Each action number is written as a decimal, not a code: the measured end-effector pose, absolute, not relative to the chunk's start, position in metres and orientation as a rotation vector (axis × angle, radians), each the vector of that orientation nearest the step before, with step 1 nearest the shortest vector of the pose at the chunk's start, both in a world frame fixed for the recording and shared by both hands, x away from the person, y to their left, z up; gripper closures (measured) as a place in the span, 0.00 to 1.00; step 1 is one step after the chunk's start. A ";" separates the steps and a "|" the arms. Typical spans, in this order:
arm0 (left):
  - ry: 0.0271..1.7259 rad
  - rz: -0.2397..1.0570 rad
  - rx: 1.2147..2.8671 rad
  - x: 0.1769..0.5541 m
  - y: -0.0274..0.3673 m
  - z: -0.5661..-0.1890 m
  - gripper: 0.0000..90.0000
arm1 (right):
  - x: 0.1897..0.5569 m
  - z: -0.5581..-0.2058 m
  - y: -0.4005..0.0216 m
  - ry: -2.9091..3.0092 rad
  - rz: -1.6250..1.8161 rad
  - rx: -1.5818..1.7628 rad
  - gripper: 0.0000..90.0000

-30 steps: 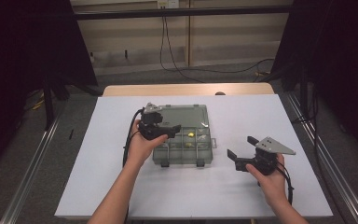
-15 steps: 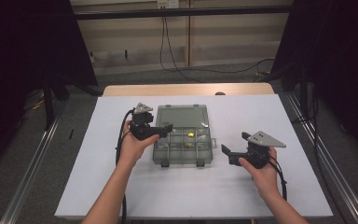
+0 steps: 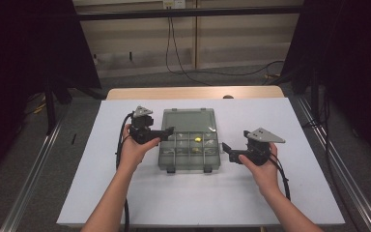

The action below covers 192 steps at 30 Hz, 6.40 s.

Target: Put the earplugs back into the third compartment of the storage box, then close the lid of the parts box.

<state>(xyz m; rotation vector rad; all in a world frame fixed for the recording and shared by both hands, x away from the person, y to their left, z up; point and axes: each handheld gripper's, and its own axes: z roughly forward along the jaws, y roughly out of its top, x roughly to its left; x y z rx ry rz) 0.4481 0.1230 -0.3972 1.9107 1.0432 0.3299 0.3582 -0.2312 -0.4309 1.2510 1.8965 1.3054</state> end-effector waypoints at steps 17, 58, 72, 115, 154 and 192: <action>1.095 0.382 1.905 0.459 0.136 -0.406 0.09 | 0.390 -0.426 -0.228 1.881 1.246 1.290 0.05; 1.232 0.438 1.894 0.501 0.149 -0.427 0.09 | 0.462 -0.432 -0.215 1.845 1.132 1.421 0.04; 1.263 0.460 1.879 0.515 0.143 -0.434 0.09 | 0.481 -0.437 -0.220 1.841 1.116 1.468 0.07; 1.387 0.422 1.929 0.555 0.129 -0.466 0.90 | 0.530 -0.472 -0.214 1.968 1.048 1.632 1.00; 1.408 0.132 1.738 0.551 0.114 -0.458 1.00 | 0.531 -0.460 -0.200 1.898 1.452 1.759 1.00; 1.523 0.150 1.747 0.555 0.119 -0.470 1.00 | 0.532 -0.478 -0.213 1.894 1.232 1.867 1.00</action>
